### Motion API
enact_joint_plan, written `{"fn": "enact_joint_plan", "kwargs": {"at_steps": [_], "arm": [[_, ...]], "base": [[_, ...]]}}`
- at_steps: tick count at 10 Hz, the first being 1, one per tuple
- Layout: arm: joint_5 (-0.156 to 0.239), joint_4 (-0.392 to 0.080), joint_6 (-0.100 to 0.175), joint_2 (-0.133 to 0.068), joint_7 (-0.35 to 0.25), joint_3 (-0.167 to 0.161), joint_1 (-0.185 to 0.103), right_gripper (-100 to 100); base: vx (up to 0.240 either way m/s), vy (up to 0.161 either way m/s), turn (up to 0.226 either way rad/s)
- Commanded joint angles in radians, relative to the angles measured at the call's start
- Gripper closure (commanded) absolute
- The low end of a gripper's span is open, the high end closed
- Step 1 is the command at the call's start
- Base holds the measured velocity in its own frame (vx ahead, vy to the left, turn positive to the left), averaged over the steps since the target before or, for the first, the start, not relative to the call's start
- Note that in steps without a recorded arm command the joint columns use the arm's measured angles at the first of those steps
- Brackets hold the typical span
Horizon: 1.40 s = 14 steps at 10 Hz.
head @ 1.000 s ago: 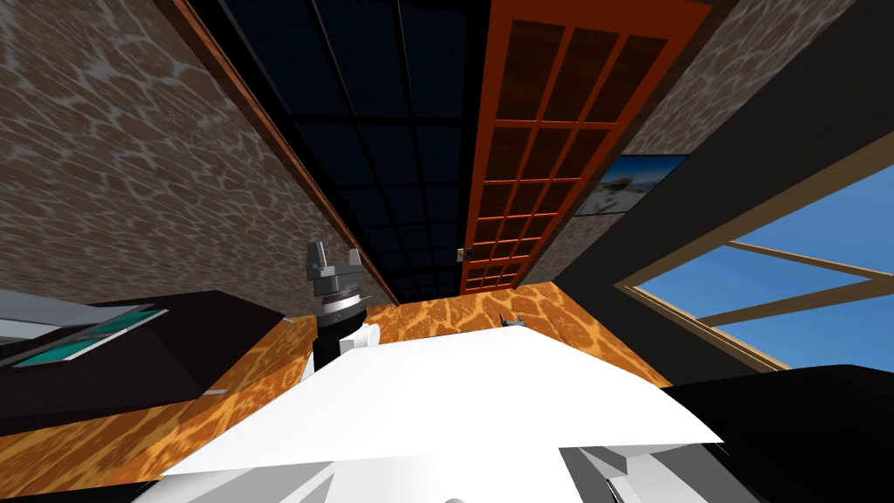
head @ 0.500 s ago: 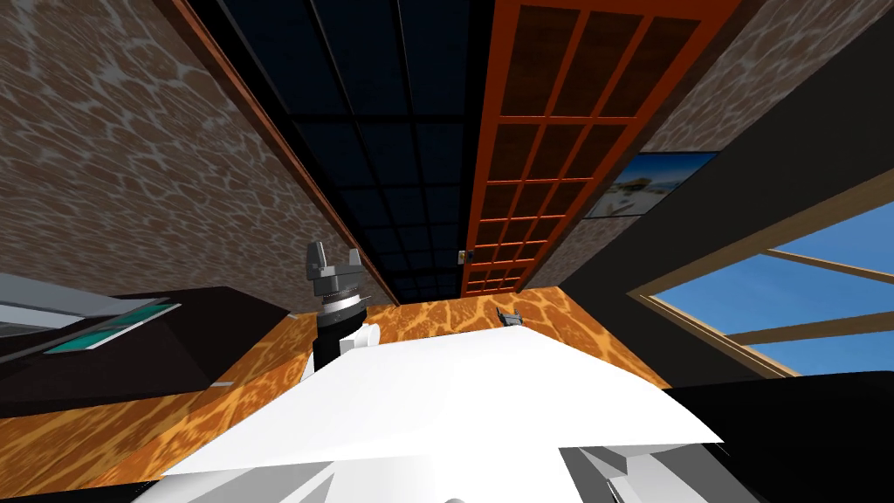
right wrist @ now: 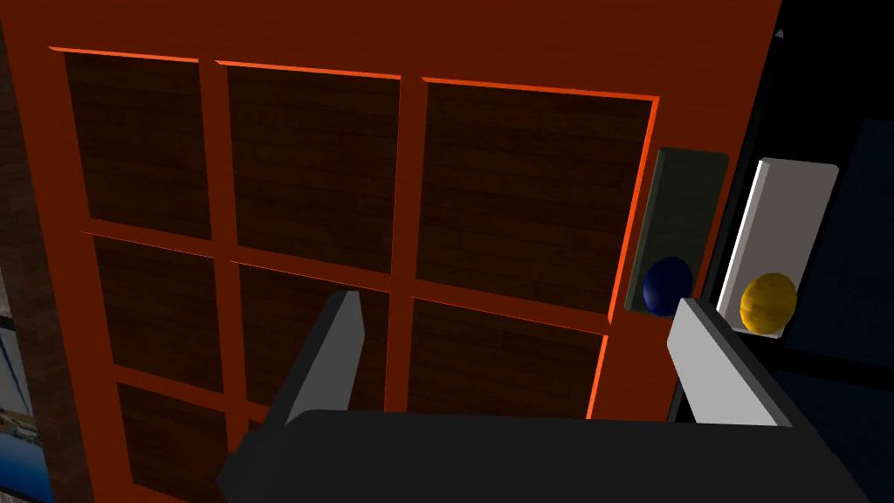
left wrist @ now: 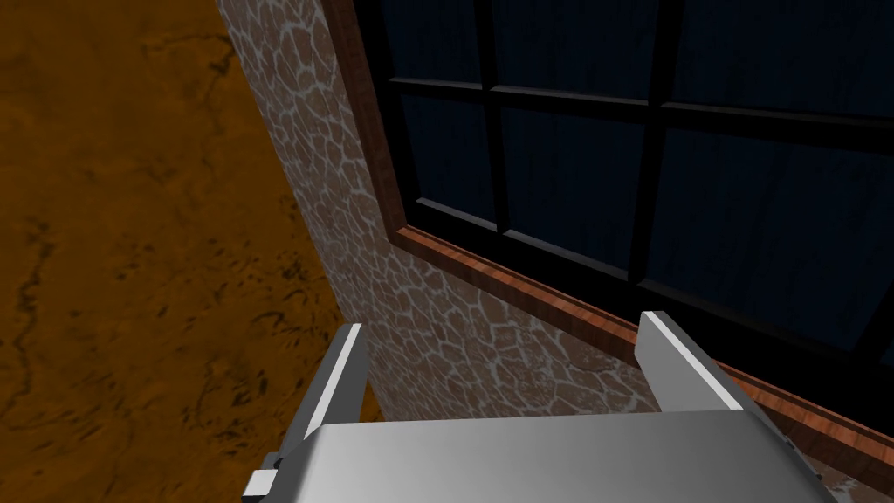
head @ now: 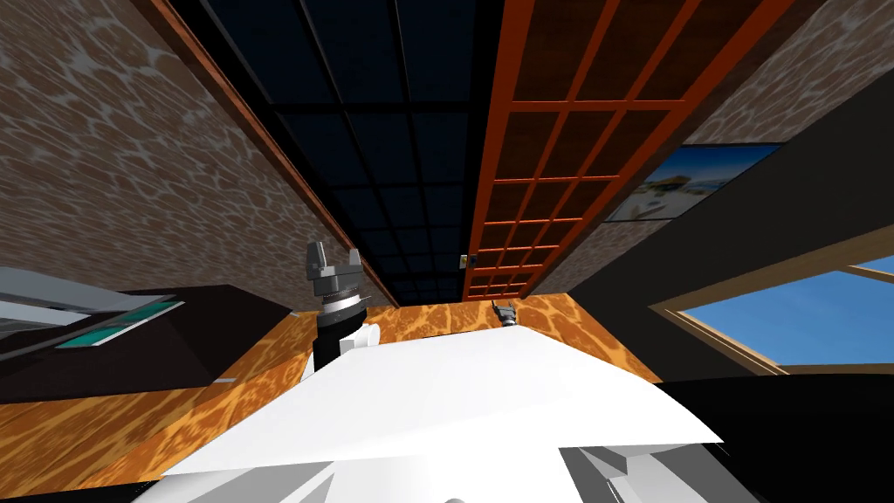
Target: Pull the door open
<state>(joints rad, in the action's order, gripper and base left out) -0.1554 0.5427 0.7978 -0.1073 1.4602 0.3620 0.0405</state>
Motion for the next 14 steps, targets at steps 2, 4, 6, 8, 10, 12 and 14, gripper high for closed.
{"fn": "enact_joint_plan", "kwargs": {"at_steps": [2,4,6,8,10,12,14], "arm": [[0.001,-0.012,0.017,0.006,0.004,0.003,-0.034,-100],[0.0,-0.022,0.019,0.013,0.005,0.002,-0.057,-100],[-0.002,-0.017,0.023,0.025,0.005,-0.002,-0.092,-100],[-0.002,-0.016,0.023,0.025,0.005,-0.002,-0.092,-100],[-0.004,-0.013,0.026,0.033,0.005,-0.005,-0.118,-100],[-0.006,-0.006,0.03,0.045,0.005,-0.011,-0.153,-100],[-0.01,0.007,0.035,0.06,0.005,-0.021,-0.197,-100]], "base": [[0.071,-0.03,0.042],[0.043,-0.015,0.035],[0.12,-0.05,0.085],[0.1,-0.024,0.02],[0.09,-0.023,0.06],[0.157,-0.049,0.087],[0.205,-0.034,0.097]]}}
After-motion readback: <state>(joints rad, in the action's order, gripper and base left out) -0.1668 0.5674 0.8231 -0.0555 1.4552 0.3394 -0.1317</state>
